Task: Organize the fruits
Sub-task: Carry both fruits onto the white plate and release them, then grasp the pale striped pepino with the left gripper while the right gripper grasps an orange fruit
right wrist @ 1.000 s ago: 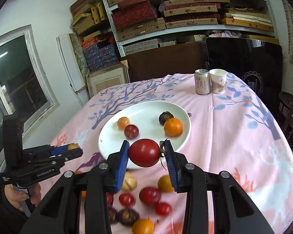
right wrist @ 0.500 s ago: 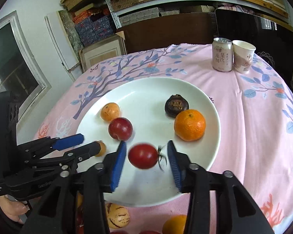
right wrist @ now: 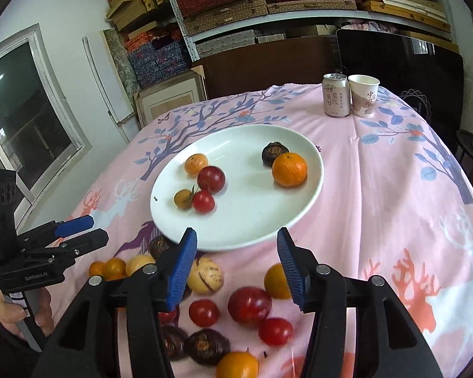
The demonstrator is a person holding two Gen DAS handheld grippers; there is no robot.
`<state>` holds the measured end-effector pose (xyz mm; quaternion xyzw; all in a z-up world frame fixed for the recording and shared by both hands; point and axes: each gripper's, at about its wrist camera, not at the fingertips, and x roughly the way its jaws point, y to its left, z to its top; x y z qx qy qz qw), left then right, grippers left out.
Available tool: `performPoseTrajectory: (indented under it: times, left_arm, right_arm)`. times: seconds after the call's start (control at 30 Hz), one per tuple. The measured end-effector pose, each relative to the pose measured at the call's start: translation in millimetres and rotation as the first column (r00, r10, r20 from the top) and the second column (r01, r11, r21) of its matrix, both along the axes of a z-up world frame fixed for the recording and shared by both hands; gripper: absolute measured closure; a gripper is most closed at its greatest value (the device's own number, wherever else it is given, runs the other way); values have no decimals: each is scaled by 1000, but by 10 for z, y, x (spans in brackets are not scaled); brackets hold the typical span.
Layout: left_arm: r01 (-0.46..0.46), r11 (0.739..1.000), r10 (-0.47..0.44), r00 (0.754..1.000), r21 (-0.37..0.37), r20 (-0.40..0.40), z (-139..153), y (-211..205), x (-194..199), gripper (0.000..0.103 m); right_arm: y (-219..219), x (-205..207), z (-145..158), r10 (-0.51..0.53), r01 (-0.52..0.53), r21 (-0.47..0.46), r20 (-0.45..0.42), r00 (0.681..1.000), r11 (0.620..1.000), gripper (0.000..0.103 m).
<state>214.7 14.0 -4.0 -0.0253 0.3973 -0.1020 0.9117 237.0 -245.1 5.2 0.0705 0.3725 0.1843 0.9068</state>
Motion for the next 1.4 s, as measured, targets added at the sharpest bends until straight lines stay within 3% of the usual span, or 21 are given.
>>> performPoseTrajectory:
  times: [0.3,0.33,0.4,0.57,0.8,0.93,1.07,1.4]
  left_arm:
    - [39,987,-35,999,157,-27,-481,52,-720,31]
    - [46,983,-40,999,175,-35,-532,29,-741,32]
    - [62,980,-53,997,188,-53,-604,0,-738,48]
    - [65,978,-55,997,199,-54,-642,-45,-648,57]
    - [71,976,-62,997,207,-51,-645,-97,-531,56]
    - [74,980,-65,996,187,-53,-643,-76,-514,57]
    - [65,988,-63,998,141,-24,-587,-20,-593,65]
    - [85,996,-86,996,36,36,-357,38,-976,65]
  right_arm:
    - [-88,-704,-394,-9,10,-27,14,1000,1000,45]
    - [-108,-714,-445,-17,17,-26,1,1000,1000,45]
    - [-167,-719,-536,-33,33,-3,-38,999,999,45]
    - [-197,-714,-595,-39,40,17,-51,998,999,45]
    - [-209,-686,-636,-22,25,40,-76,997,999,45]
    - [-206,-696,-640,-15,19,46,-76,997,999,45]
    - [-195,-717,-633,-14,16,34,-70,997,999,45]
    - [52,-848,-602,66,-69,-122,-29,997,990,45]
